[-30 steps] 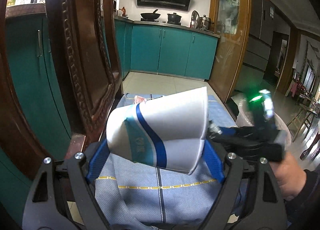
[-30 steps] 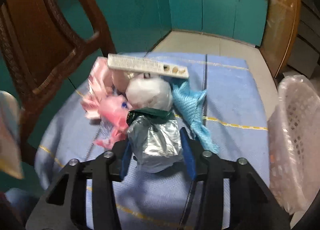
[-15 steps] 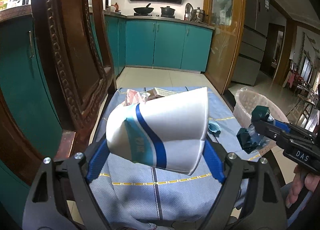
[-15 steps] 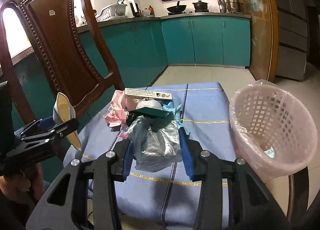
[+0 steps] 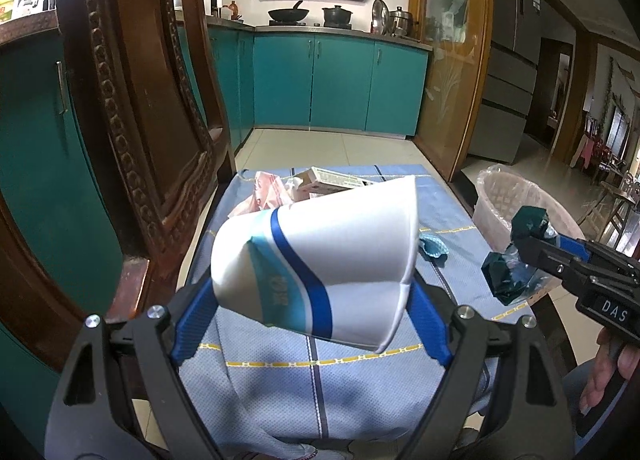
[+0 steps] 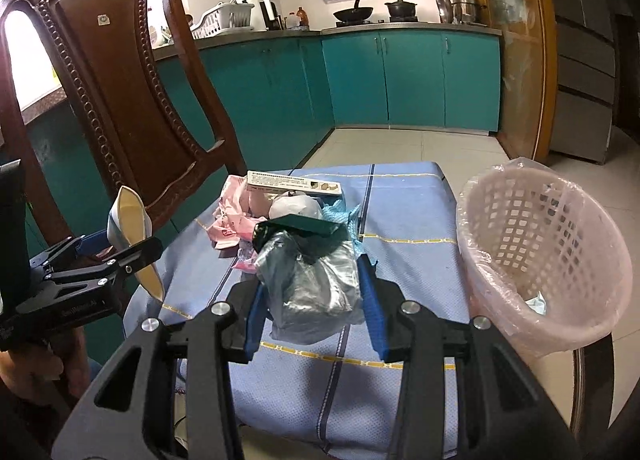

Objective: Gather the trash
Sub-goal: 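Grasp the clear plastic bag with the right tool while the left tool holds the cup, then drop the clear bag into the basket with the right tool while the left tool drops the cup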

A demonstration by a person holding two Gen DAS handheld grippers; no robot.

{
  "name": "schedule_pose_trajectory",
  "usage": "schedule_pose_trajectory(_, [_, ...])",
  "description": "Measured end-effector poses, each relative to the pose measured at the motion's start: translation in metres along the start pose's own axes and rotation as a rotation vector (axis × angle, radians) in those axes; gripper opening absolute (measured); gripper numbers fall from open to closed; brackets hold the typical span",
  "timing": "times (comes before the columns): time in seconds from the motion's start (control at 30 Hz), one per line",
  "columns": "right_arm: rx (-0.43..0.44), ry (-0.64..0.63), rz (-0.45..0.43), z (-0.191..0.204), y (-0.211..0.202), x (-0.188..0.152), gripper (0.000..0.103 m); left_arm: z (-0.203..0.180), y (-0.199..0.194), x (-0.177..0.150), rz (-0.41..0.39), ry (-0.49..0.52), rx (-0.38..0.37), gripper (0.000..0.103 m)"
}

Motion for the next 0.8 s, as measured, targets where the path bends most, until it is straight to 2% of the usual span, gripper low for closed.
schedule_pose_trajectory(0.8, [0.002, -0.013, 0.023, 0.0033, 0.004, -0.0038, 0.042, 0.0008, 0.0024, -0.0022, 0.008, 0.003, 0.005, 0.086])
Point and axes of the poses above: each gripper's, at about its wrist camera, not at the fingertips, and y roughly the way its jaws point, z to its left, x to its top, the point moved 5 cm from there along y, roughly the way its jaws point, and after that the axes turned 12 degrees about -x, right-handed, at the moved point
